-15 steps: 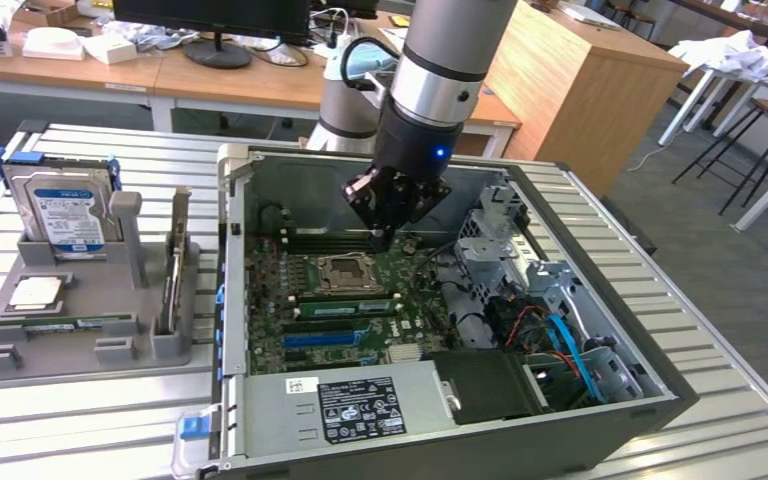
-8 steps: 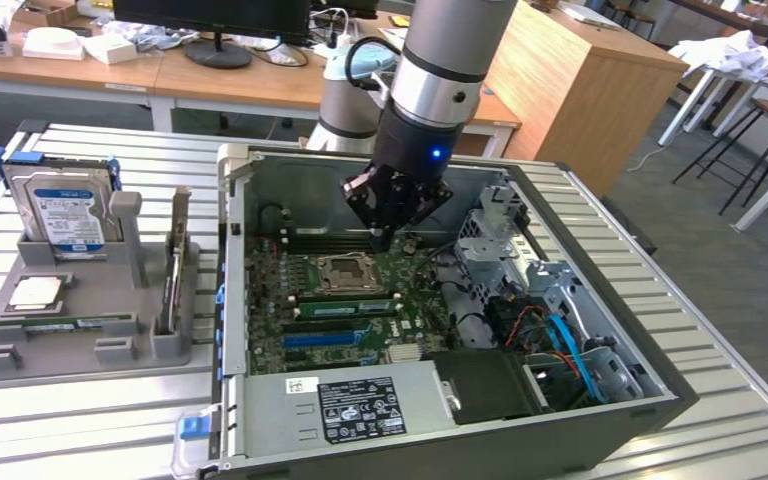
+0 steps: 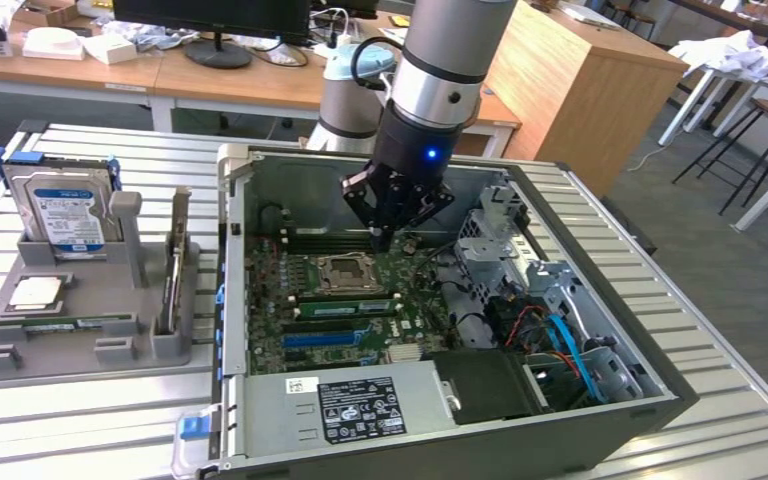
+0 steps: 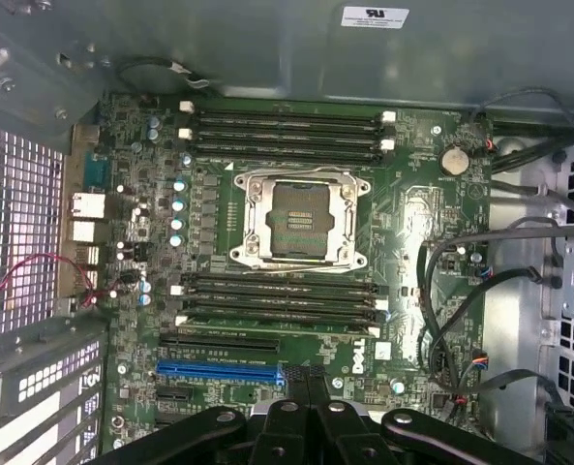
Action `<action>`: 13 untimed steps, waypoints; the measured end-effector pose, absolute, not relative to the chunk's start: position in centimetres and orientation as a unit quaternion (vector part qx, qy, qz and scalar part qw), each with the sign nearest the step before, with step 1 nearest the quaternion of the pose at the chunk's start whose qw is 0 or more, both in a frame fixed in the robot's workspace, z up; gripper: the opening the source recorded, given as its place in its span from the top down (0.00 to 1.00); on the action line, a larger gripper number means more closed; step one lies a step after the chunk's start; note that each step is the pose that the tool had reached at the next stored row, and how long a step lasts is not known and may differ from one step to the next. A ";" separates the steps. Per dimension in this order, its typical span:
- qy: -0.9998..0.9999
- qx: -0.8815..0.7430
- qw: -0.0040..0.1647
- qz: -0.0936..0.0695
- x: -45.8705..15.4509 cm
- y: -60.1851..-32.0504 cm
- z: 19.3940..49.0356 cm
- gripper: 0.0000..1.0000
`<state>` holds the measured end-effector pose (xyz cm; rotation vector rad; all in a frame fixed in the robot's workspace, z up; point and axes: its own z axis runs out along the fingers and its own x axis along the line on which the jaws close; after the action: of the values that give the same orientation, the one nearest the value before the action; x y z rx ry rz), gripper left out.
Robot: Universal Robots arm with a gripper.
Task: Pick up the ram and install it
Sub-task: 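Press down the ram until it locks into place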
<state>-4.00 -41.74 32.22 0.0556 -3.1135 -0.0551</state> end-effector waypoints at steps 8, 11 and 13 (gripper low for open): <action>-1.000 0.007 0.013 -0.018 -4.1 -41.6 32.2 0.90; -1.000 0.007 0.013 -0.018 -4.1 -41.6 32.2 0.90; -1.000 0.007 0.012 -0.018 -4.2 -41.6 32.2 0.90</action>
<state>-4.19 -41.55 32.19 0.0209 -3.1163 -0.0557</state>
